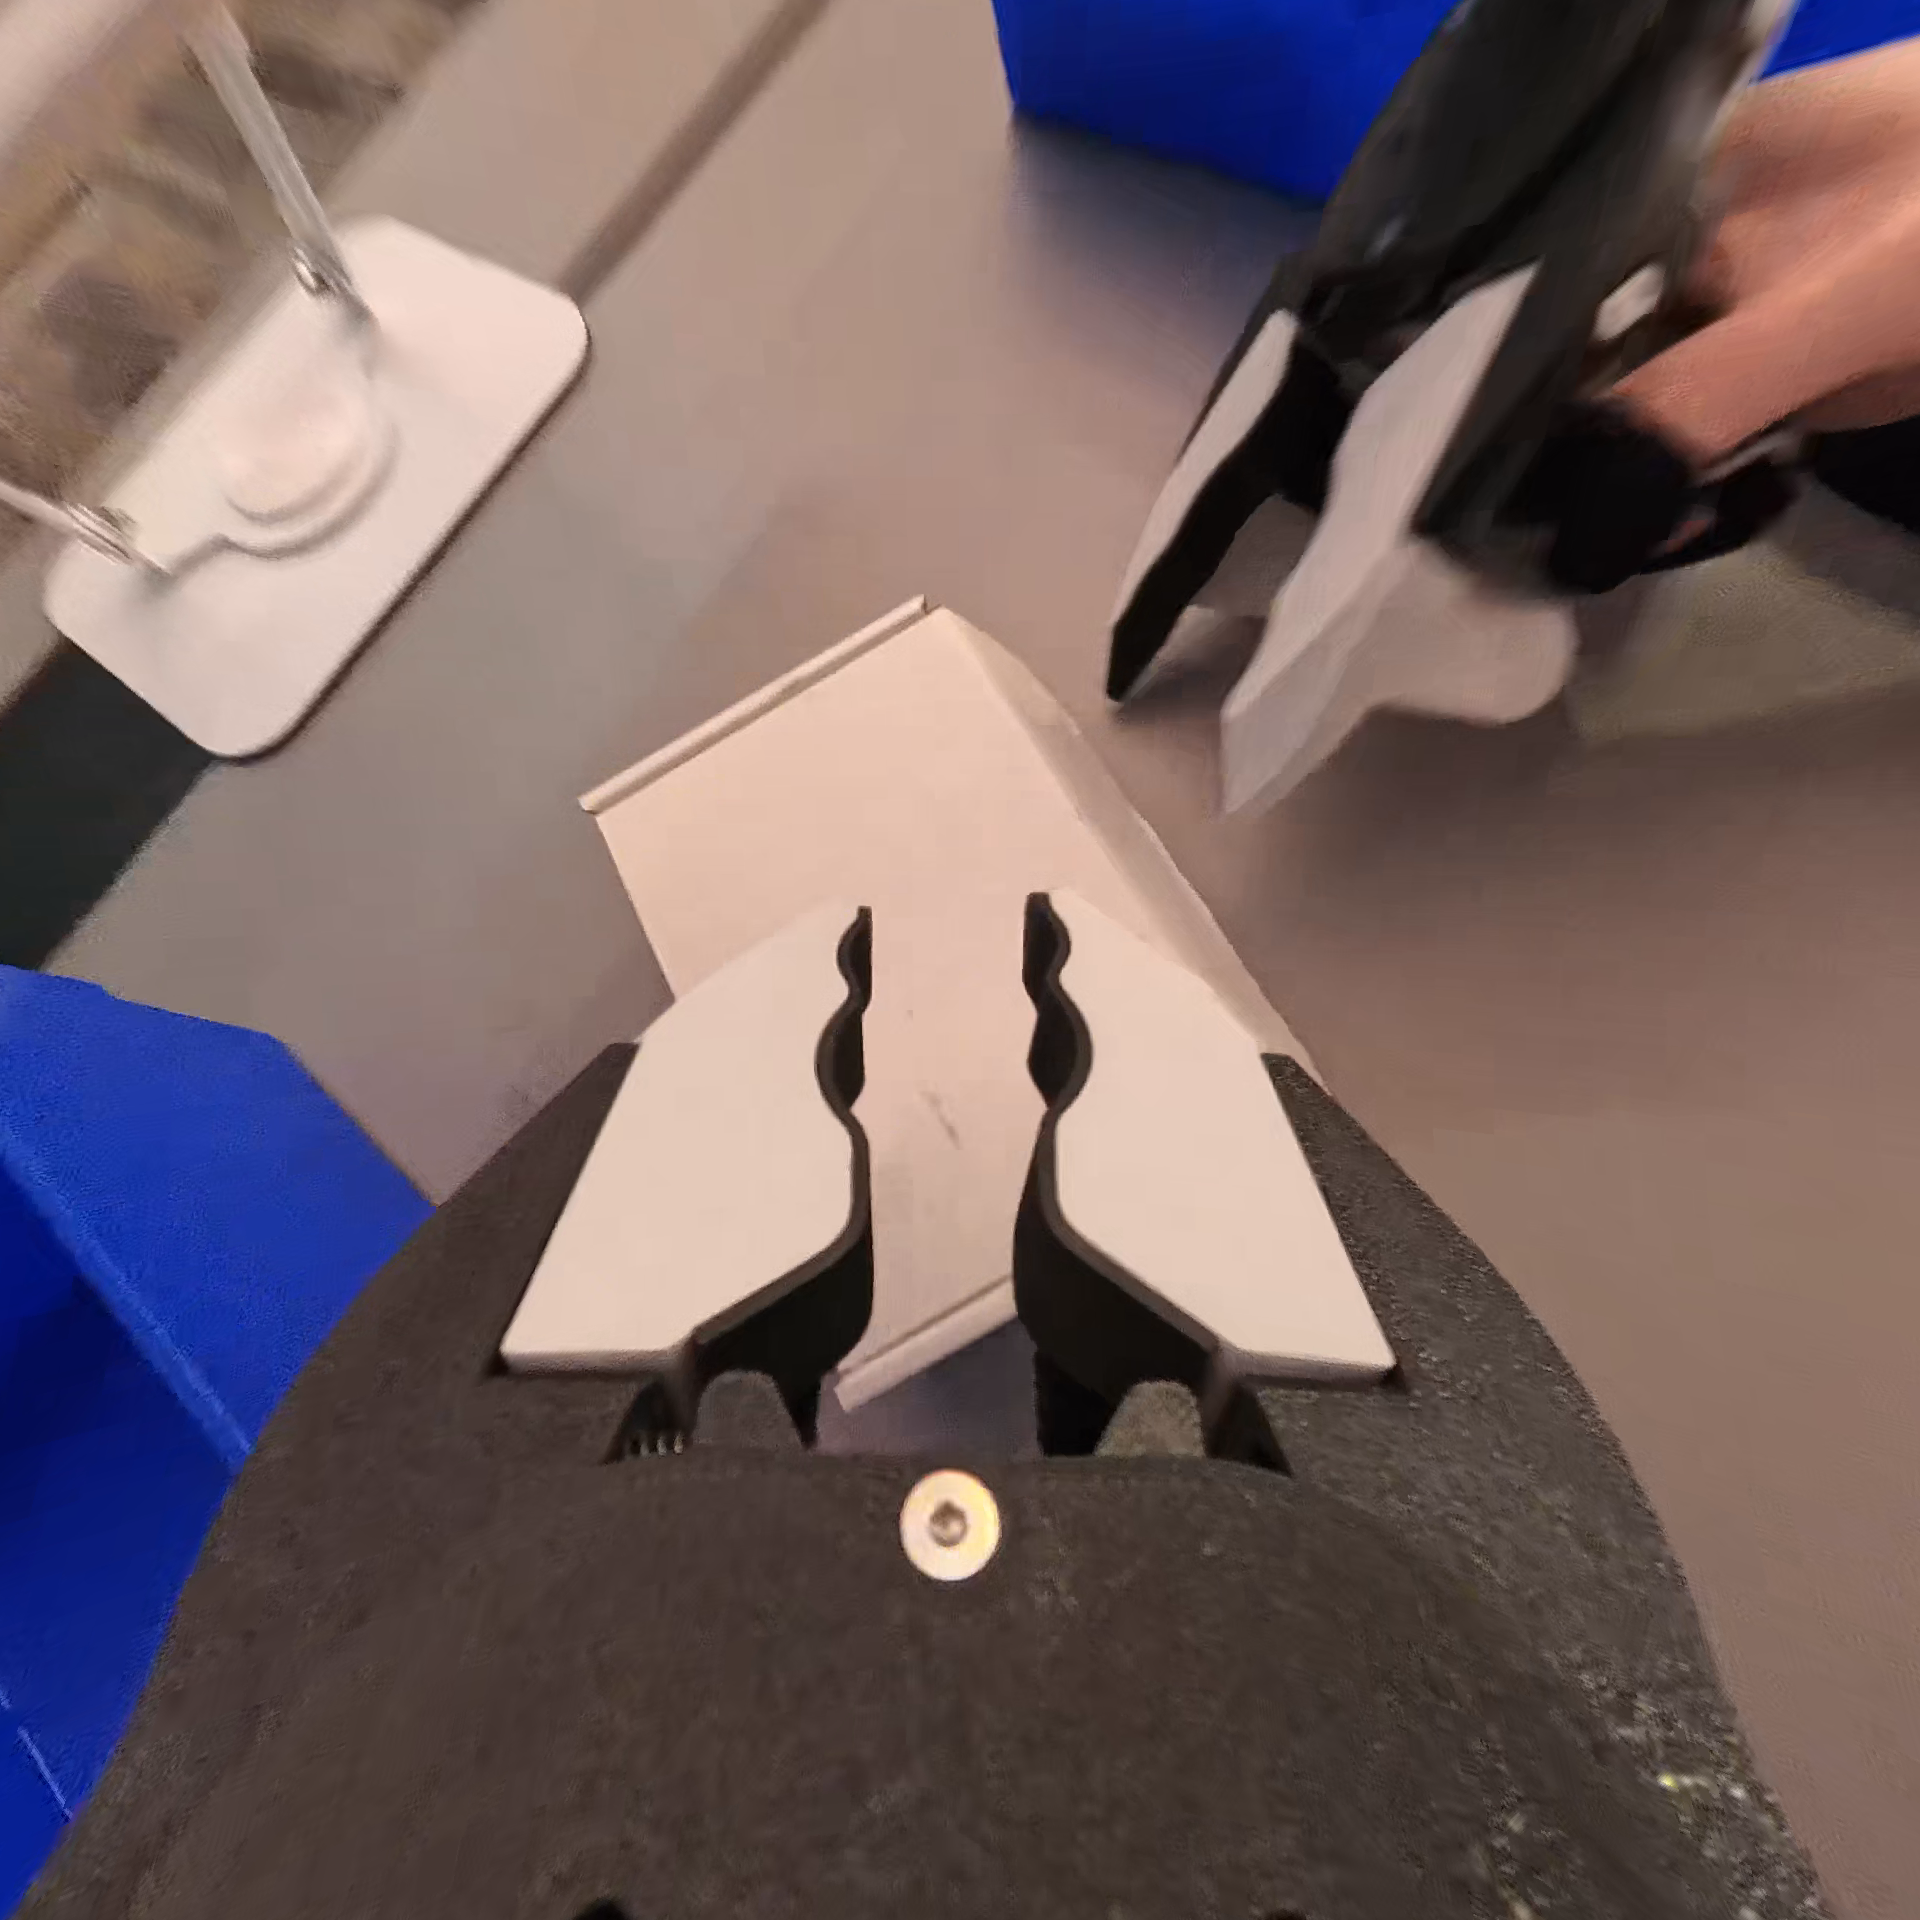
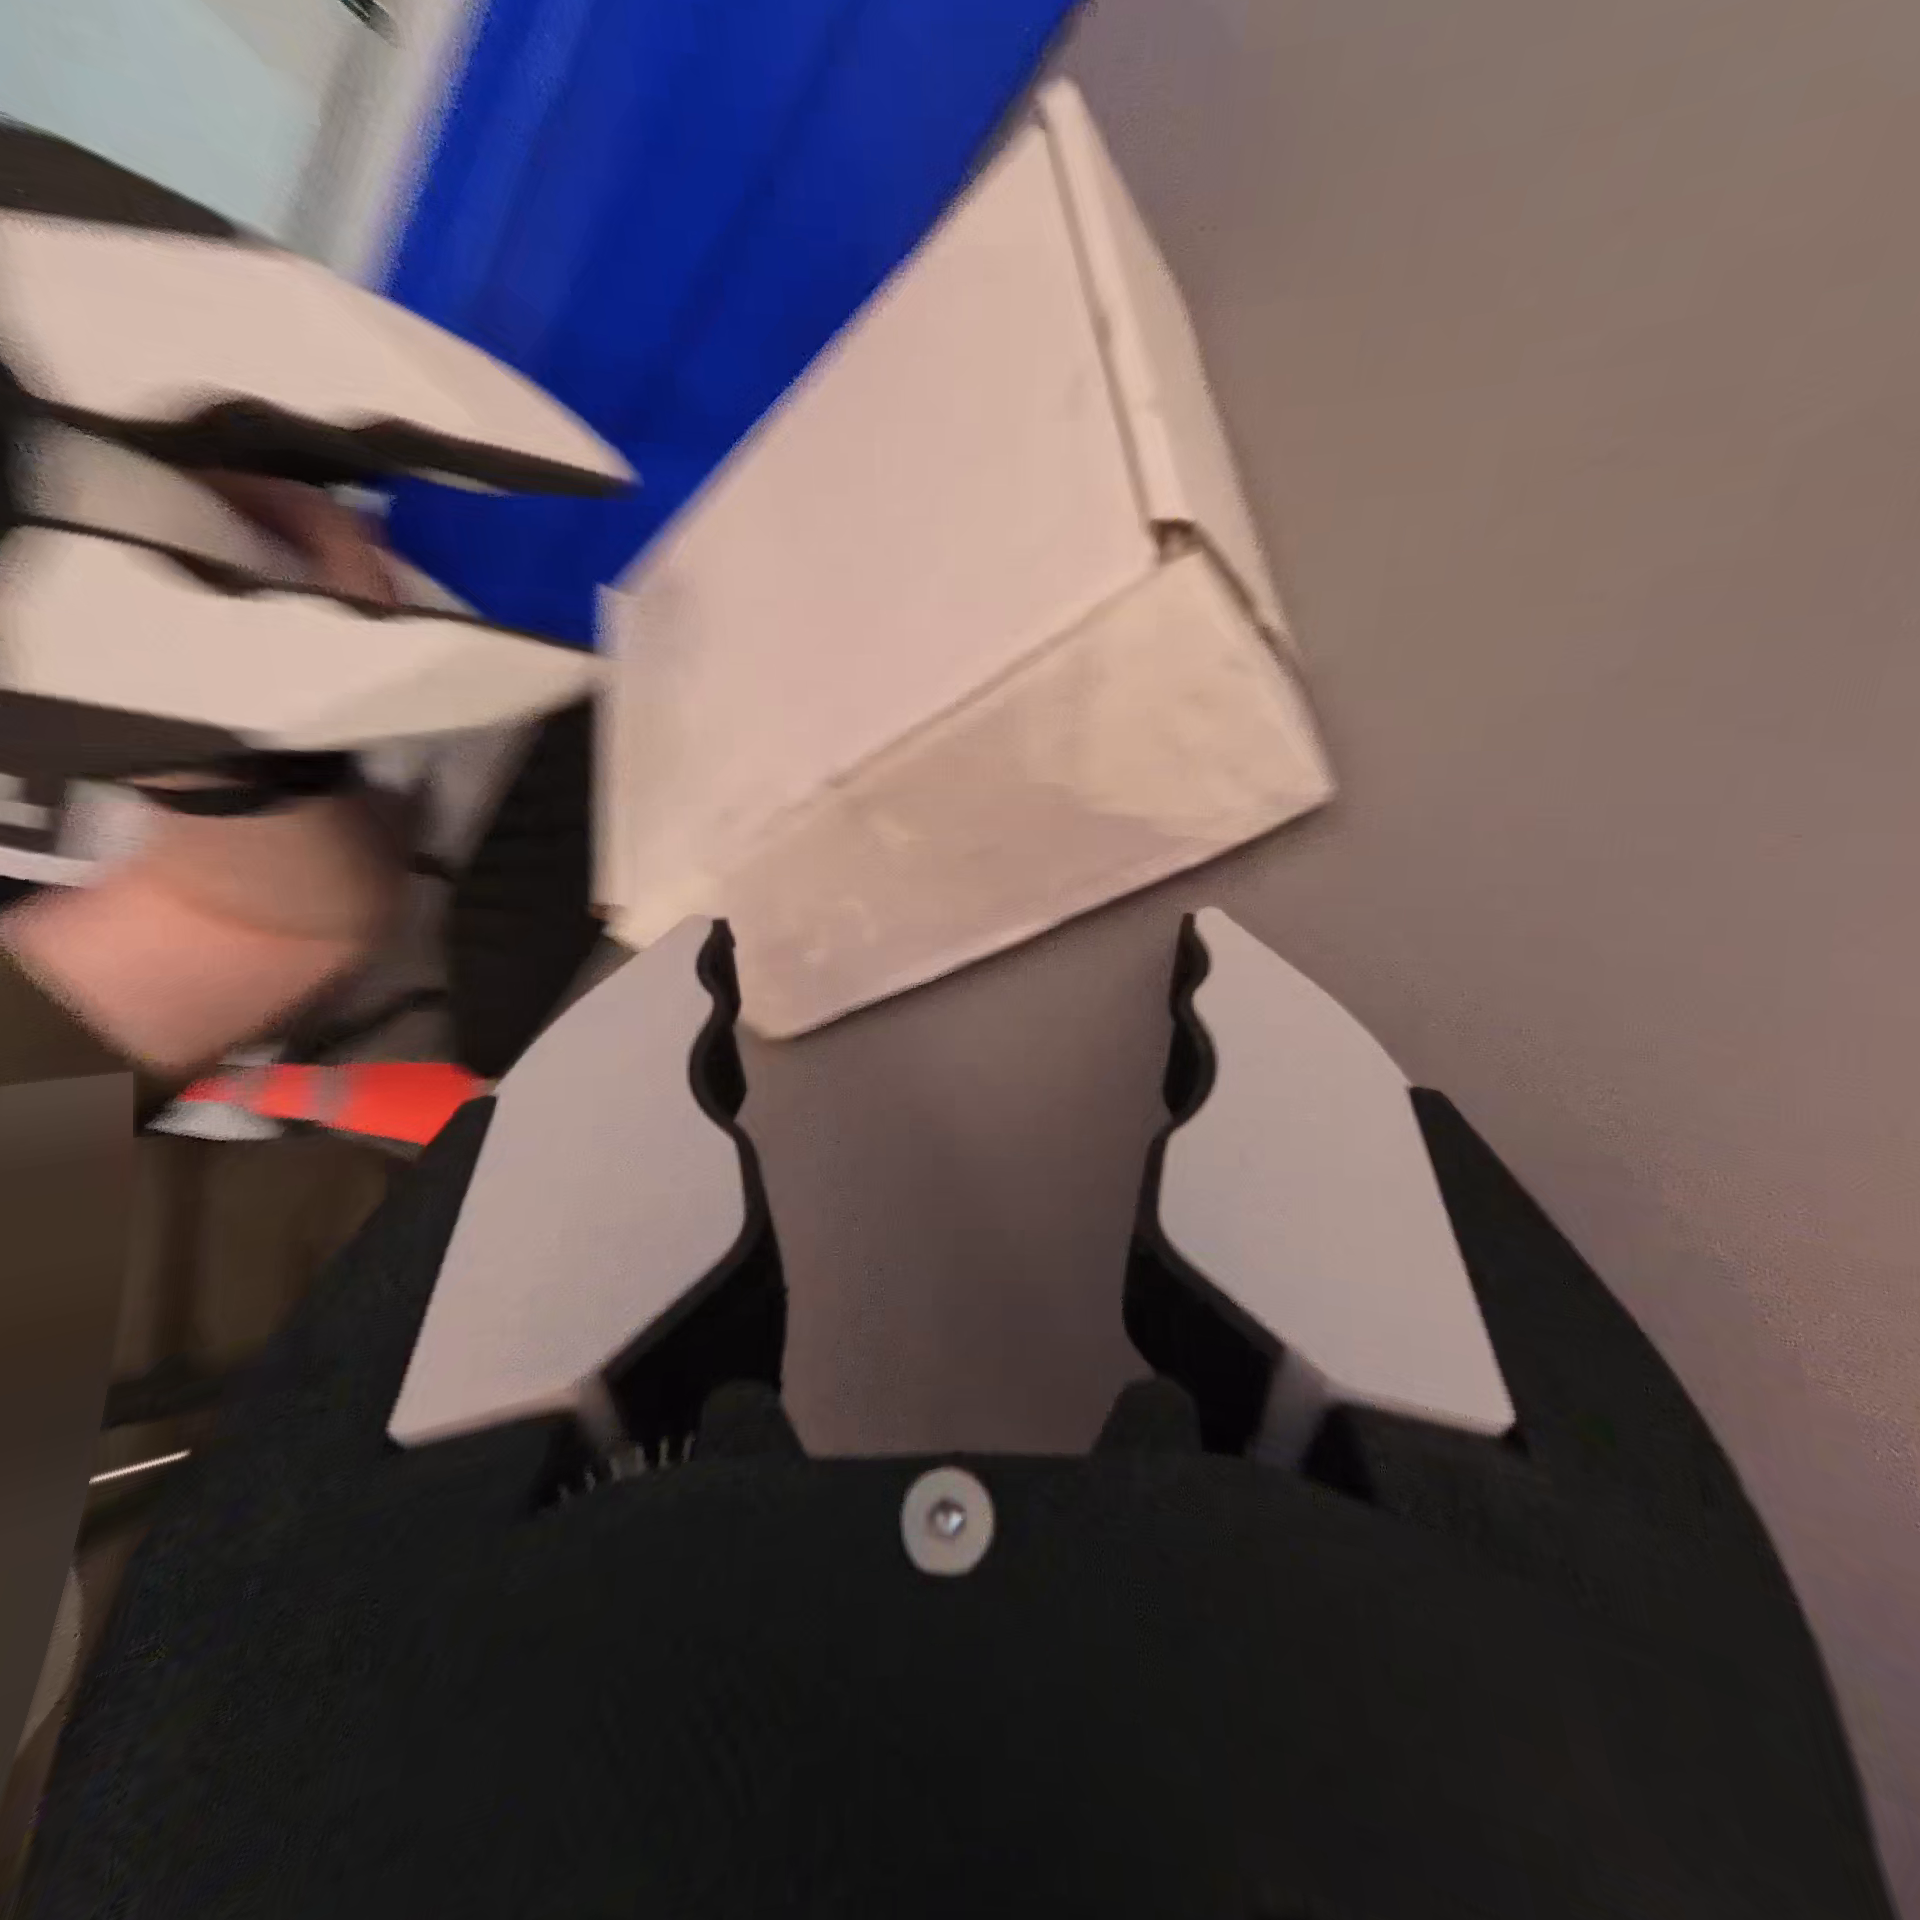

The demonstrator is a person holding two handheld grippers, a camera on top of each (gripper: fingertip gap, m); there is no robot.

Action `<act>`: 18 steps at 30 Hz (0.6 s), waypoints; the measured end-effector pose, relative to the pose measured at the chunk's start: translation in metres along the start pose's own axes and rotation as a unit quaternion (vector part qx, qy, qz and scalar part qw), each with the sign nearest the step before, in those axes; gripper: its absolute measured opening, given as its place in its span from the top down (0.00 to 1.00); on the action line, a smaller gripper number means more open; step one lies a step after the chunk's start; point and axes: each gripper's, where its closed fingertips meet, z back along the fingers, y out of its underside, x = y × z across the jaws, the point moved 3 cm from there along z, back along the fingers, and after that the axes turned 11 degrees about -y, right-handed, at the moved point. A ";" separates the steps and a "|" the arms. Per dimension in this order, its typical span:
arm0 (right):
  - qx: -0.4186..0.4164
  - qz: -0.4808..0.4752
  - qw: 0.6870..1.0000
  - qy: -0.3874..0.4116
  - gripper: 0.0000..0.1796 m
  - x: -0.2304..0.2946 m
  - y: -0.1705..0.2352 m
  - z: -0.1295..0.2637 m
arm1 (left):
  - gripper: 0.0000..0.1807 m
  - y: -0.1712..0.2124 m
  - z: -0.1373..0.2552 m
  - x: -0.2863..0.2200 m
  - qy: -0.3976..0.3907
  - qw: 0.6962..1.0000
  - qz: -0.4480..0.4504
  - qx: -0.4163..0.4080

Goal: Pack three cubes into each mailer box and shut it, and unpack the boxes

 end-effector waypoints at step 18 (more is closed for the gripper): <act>-0.062 0.255 0.962 0.081 0.54 0.017 -0.029 0.023 | 0.65 0.034 0.020 -0.002 0.030 0.973 -0.222 0.050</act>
